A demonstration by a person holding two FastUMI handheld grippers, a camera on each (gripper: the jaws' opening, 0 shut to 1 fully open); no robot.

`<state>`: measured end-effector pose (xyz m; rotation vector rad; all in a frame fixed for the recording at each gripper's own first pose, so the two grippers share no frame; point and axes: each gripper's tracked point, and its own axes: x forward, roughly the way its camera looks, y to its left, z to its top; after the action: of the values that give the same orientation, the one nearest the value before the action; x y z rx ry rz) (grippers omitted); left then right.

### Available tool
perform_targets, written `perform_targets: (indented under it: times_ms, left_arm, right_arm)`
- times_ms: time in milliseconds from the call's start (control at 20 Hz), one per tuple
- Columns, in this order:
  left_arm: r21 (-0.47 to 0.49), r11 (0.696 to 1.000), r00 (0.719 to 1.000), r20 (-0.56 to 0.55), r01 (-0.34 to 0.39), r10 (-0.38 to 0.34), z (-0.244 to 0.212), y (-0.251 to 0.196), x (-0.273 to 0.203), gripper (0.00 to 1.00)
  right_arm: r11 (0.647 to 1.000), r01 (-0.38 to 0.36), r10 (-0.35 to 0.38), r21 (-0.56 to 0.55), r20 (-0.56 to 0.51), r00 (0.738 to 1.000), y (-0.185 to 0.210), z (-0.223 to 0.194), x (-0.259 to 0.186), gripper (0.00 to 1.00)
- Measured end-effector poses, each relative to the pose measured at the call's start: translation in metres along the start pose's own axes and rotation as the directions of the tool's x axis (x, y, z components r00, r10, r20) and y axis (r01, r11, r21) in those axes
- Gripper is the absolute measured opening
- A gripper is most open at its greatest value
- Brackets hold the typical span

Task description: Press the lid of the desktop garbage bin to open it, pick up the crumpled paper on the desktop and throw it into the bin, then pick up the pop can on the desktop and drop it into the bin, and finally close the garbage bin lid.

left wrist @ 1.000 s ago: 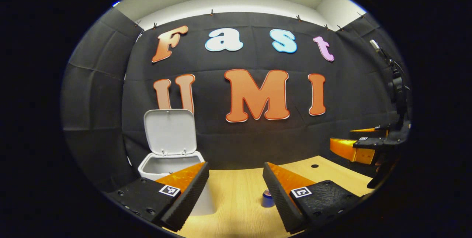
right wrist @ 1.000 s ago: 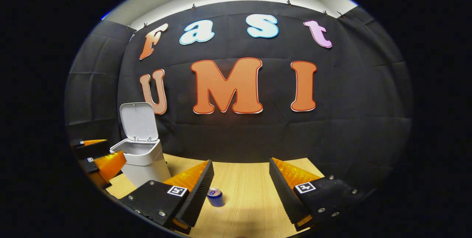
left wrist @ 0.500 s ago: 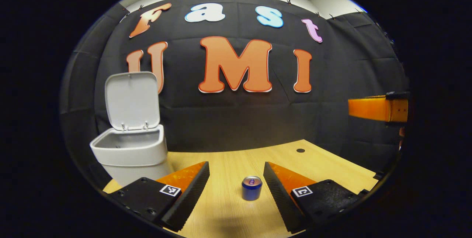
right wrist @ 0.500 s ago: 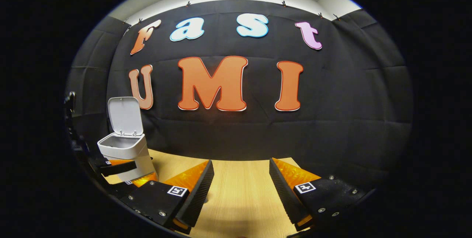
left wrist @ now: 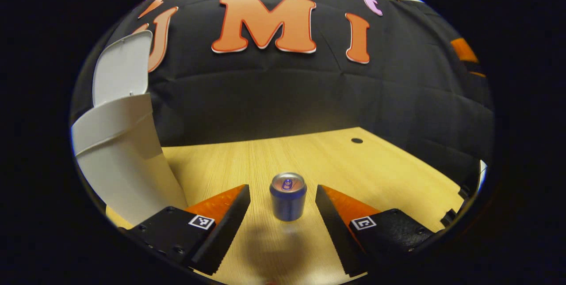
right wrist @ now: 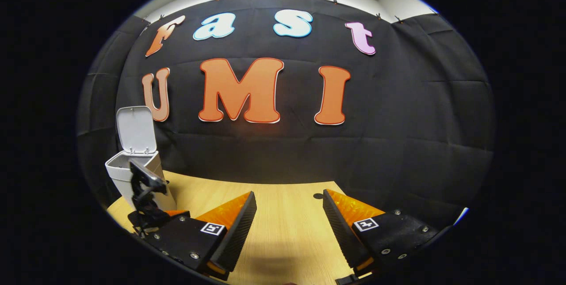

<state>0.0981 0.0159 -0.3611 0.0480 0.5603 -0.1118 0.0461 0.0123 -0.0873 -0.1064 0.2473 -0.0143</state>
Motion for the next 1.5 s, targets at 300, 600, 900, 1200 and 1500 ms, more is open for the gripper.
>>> perform_targets:
  times_ms: [300, 600, 900, 1200, 1500]
  left_arm:
    - [0.008, 1.000, 0.996, -0.092, -0.006, 0.007, -0.038, -0.002, 0.054, 0.96]
    - [0.005, 1.000, 0.991, -0.132, 0.000, 0.000, -0.054, -0.007, 0.087, 0.96]
    - [-0.013, 1.000, 0.989, -0.142, 0.024, -0.026, -0.061, -0.010, 0.100, 0.86]
    - [0.011, 0.999, 0.991, -0.128, 0.034, -0.032, -0.045, -0.011, 0.090, 0.83]
    - [-0.005, 1.000, 0.999, -0.037, 0.009, -0.009, 0.009, 0.002, 0.040, 0.82]
  right_arm:
    - [0.997, 0.067, -0.068, -0.025, -0.024, 0.997, -0.017, -0.004, -0.004, 0.90]
    - [0.995, 0.094, -0.096, -0.032, -0.056, 0.994, -0.027, -0.012, -0.001, 0.90]
    - [0.995, 0.093, -0.095, -0.029, -0.069, 0.993, -0.028, -0.015, 0.002, 0.90]
    - [0.996, 0.090, -0.090, -0.011, -0.070, 0.993, -0.026, -0.018, 0.004, 0.90]
    - [0.999, 0.035, -0.035, -0.003, -0.049, 0.998, -0.006, -0.017, 0.010, 0.90]
